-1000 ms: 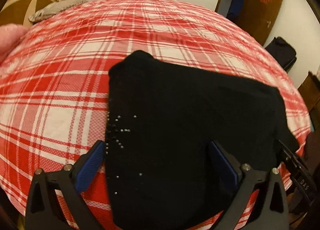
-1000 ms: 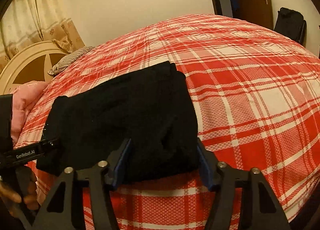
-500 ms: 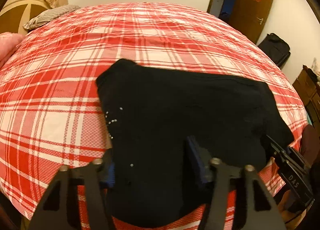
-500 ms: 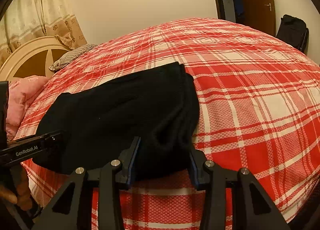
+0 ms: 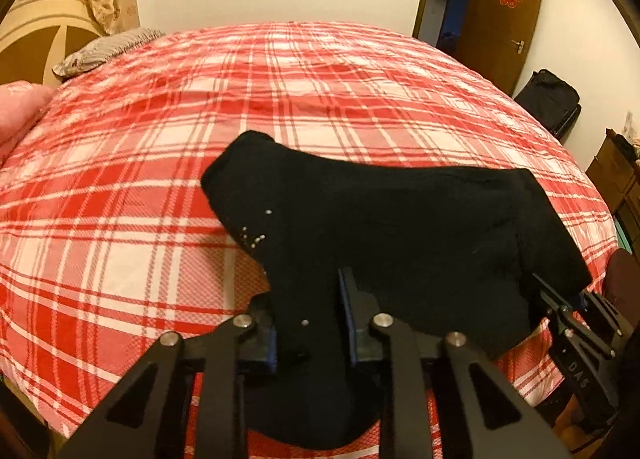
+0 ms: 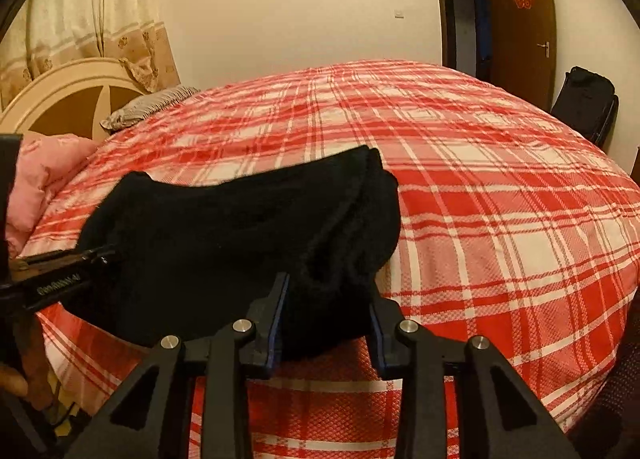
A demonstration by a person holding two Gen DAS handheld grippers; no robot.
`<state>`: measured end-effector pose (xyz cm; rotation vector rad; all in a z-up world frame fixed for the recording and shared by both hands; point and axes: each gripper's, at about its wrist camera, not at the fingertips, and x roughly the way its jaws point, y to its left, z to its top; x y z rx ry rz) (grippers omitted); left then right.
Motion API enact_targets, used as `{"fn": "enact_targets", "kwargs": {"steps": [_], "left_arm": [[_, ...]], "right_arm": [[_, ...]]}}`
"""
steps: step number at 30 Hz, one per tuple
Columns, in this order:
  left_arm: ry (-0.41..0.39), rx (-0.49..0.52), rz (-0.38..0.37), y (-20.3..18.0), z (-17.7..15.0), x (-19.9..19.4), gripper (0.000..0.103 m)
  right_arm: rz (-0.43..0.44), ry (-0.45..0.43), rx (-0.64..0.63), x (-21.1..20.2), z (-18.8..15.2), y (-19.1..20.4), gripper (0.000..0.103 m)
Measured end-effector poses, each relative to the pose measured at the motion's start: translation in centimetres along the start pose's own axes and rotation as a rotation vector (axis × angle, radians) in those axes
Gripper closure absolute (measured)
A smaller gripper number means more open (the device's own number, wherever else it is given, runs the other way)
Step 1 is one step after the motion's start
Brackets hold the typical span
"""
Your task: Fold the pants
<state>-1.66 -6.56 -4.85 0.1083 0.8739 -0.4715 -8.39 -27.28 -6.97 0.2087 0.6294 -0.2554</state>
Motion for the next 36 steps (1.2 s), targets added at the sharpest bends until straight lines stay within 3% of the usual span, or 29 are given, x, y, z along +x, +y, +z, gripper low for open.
{"fn": "enact_targets", "kwargs": {"steps": [5,13,20,24,30,36], "left_arm": [[-0.021,0.01,0.013,0.0,0.2,-0.7,0.088],[-0.026,-0.006,-0.008,0.9,0.8,-0.6,0.09],[-0.03,-0.097,-0.128,2.8,0.7,-0.7,0.09],[-0.041,-0.146,-0.151,3.7,1.1,-1.1,0.09],[-0.082,-0.162,-0.122,4.8,2.1,-2.5,0.09],[-0.14,-0.216,-0.063,8.5,3.7,-4.0,0.09]], "right_arm": [[0.004,-0.022,-0.031,-0.8,0.8,1.1,0.068],[-0.012,-0.016,-0.022,-0.8,1.0,1.2,0.068],[0.007,-0.063,-0.054,-2.3,1.9,2.5,0.068],[0.024,-0.109,-0.104,-3.4,3.2,4.1,0.068],[0.086,-0.146,-0.171,-3.2,5.7,7.5,0.068],[0.182,-0.174,-0.256,-1.7,8.5,13.1,0.068]]}}
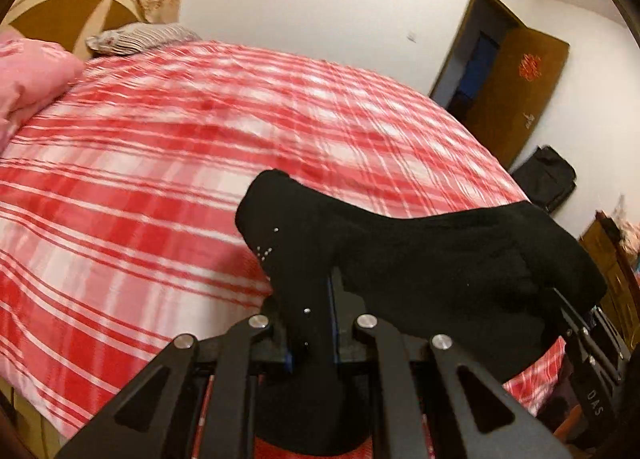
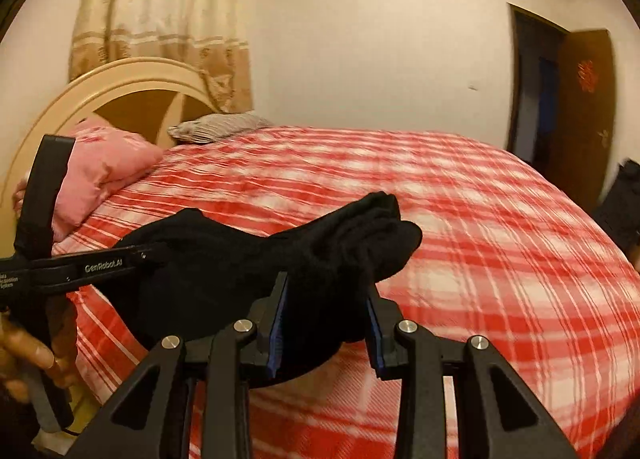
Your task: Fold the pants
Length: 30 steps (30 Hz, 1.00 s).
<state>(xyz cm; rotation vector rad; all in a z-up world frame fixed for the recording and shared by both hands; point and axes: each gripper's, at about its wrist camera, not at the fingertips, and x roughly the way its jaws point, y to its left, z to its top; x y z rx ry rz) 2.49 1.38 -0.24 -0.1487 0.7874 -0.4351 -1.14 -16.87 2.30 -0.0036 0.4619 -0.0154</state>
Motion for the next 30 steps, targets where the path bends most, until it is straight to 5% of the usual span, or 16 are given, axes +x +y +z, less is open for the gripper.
{"fn": "enact_targets", "kwargs": {"steps": [19,24,30], "left_arm": [[-0.194,-0.066,0.335,13.9,11.1,-0.7,0.09],[-0.206,-0.083,0.38,16.4,12.6,-0.3,0.09],[-0.175,-0.076,0.421,17.7,12.6,2.1,0.09]], "right_arm": [[0.208,-0.032,-0.102,15.8,9.7,14.4,0.068],[0.213,-0.017,-0.107,18.4,9.9,15.4,0.068],[0.189,0.114,-0.095,23.1,7.1,14.8,0.068]]}}
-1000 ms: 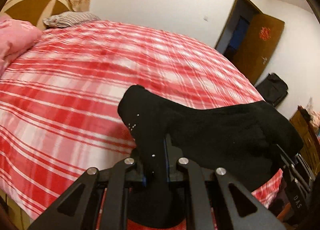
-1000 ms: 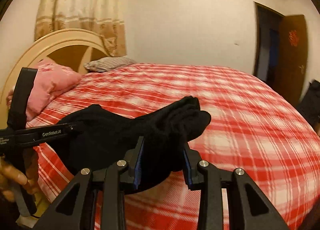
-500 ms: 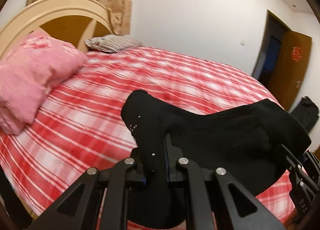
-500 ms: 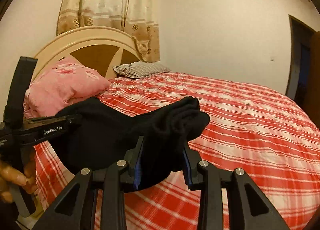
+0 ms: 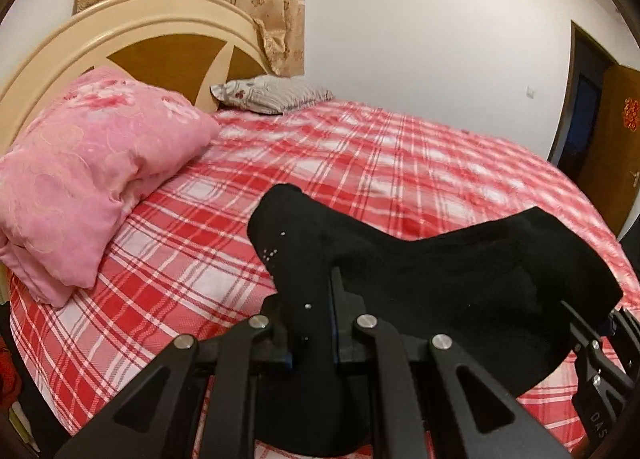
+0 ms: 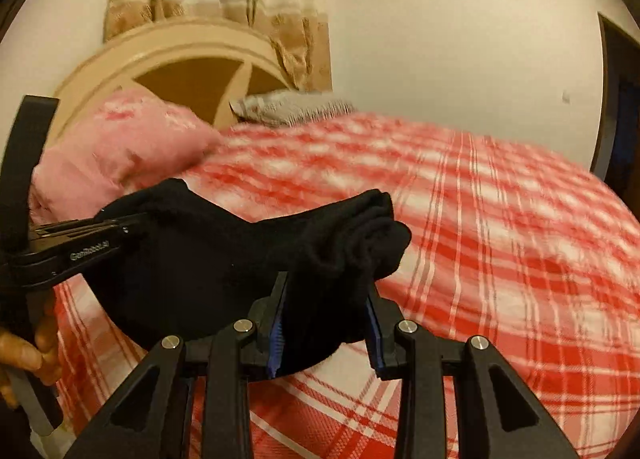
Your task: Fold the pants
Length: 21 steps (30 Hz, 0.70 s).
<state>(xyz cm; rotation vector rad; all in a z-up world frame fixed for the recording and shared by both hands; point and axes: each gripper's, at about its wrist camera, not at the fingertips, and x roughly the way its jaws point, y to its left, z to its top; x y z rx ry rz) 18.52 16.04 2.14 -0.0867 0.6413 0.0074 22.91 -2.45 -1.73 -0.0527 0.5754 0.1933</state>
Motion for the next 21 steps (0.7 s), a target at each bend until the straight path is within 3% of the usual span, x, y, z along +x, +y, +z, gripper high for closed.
{"fn": "enact_targets", "kwargs": {"steps": [7,14,21], "left_arm": [[0.14,0.005,0.0,-0.3,-3.2,4.7,0.089],[0.174,0.028,0.017,-0.3,-4.7,5.5,0.084],[0.209,0.035,0.06,-0.2,-5.9,6.7,0.063]], "right_arm": [[-0.051,0.108,-0.021,2.8,-2.9,-0.8,0.068],[-0.075,0.174,-0.047,4.3,-4.6,-0.8,0.067],[-0.06,0.209,-0.019,4.5,-4.8,-1.6,0.061]]}}
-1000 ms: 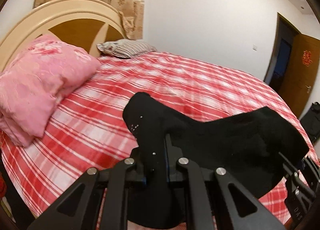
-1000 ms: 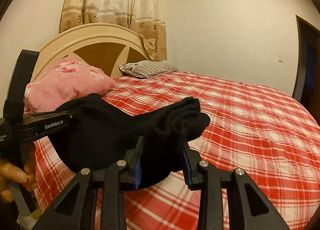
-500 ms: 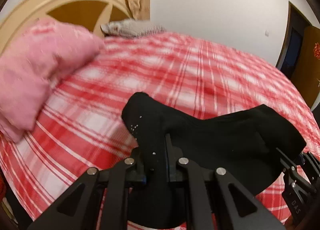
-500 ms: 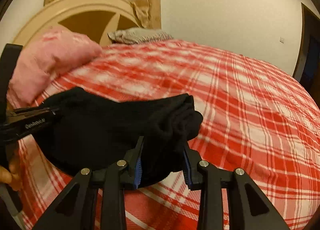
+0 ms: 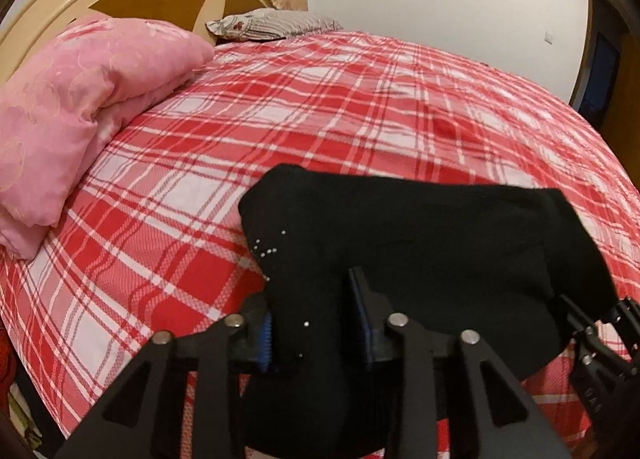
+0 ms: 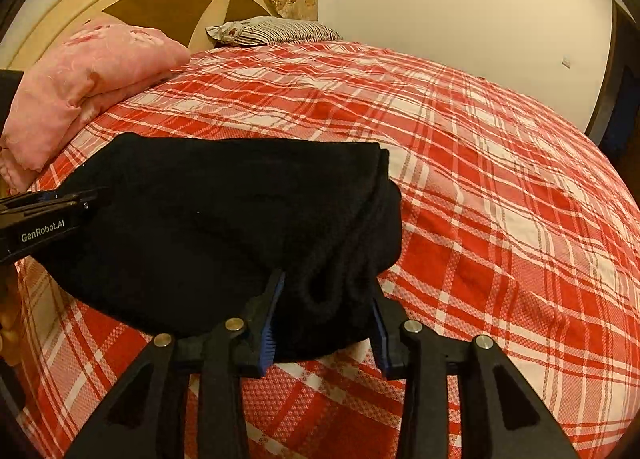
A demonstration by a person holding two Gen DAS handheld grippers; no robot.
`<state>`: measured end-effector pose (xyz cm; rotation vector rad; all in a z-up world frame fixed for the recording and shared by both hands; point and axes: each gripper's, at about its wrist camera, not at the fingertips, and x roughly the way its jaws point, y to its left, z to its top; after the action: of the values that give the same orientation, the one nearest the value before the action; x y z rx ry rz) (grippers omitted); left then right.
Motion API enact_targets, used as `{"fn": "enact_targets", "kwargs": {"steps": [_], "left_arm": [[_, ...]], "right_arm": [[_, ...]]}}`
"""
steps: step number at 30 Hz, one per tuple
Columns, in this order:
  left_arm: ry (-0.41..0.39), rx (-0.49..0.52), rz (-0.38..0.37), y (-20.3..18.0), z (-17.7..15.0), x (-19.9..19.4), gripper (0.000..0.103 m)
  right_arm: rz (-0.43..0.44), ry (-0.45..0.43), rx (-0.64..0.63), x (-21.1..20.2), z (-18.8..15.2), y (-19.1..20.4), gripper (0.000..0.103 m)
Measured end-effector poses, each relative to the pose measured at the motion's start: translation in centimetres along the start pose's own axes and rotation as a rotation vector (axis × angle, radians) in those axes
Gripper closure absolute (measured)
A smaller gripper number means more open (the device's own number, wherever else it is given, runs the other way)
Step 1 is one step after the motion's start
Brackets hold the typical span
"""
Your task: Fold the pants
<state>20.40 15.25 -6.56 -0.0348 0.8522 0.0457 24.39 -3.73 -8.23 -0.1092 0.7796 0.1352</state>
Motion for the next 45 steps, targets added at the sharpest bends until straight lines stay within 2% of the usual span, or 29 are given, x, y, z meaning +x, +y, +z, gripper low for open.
{"fn": "enact_targets", "kwargs": {"steps": [2,4,6,9,14,20,24,25,27,28,29,32,35,37,39,43,45], "left_arm": [[0.001,0.003,0.009,0.1,-0.1,0.1,0.059],[-0.002,0.013,0.038,0.0,-0.2,0.1,0.048],[0.001,0.01,0.069,0.5,-0.2,0.1,0.03],[0.026,-0.032,0.076,1.7,-0.6,0.1,0.014],[0.031,-0.048,0.102,2.5,-1.1,0.2,0.0],[0.068,-0.075,0.069,3.7,-1.6,-0.6,0.0],[0.079,-0.097,0.026,5.7,-2.6,-2.1,0.0],[0.072,-0.104,0.017,6.2,-2.8,-2.6,0.0],[0.053,-0.121,0.027,7.0,-3.1,-3.5,0.0],[0.035,-0.133,0.048,7.4,-3.2,-4.1,0.0],[0.003,-0.147,0.091,7.8,-3.1,-4.8,0.0],[-0.084,-0.157,0.106,7.8,-2.2,-6.4,0.001],[-0.145,-0.118,0.083,5.5,-0.5,-7.2,0.001],[-0.153,-0.076,0.091,3.8,0.1,-7.0,0.002],[-0.152,-0.039,0.098,1.8,0.1,-6.5,0.004],[-0.087,-0.015,0.006,-1.0,-1.1,-4.7,0.005],[-0.044,0.01,0.01,-2.1,-2.1,-3.0,0.005]], "right_arm": [[0.0,0.009,0.016,0.2,0.0,-0.4,0.054],[0.008,0.018,0.04,0.4,0.0,-0.8,0.049],[0.02,0.023,0.069,0.6,-0.1,-1.4,0.044],[0.028,0.03,0.097,0.8,-0.2,-1.9,0.039],[0.033,0.022,0.1,0.5,-0.2,-1.9,0.038],[0.11,-0.008,0.138,-2.4,-0.7,-3.2,0.036],[0.063,-0.105,0.209,-5.7,-0.7,-4.4,0.036],[0.061,-0.158,0.205,-6.8,-0.6,-4.2,0.036],[0.023,-0.208,0.16,-7.9,0.0,-3.3,0.037],[0.009,-0.229,0.117,-8.2,0.4,-2.3,0.047],[0.019,-0.235,0.09,-8.3,0.8,-1.7,0.061],[0.07,-0.209,0.046,-7.1,1.5,0.1,0.064],[0.127,-0.117,0.052,-4.9,1.0,0.6,0.063],[0.131,-0.042,0.077,-3.1,0.0,0.5,0.063],[0.125,-0.012,0.08,-2.0,-0.7,0.2,0.063],[0.102,-0.018,0.034,-2.4,-1.1,0.8,0.063],[0.106,-0.01,0.04,-2.8,-1.1,0.7,0.063]]}}
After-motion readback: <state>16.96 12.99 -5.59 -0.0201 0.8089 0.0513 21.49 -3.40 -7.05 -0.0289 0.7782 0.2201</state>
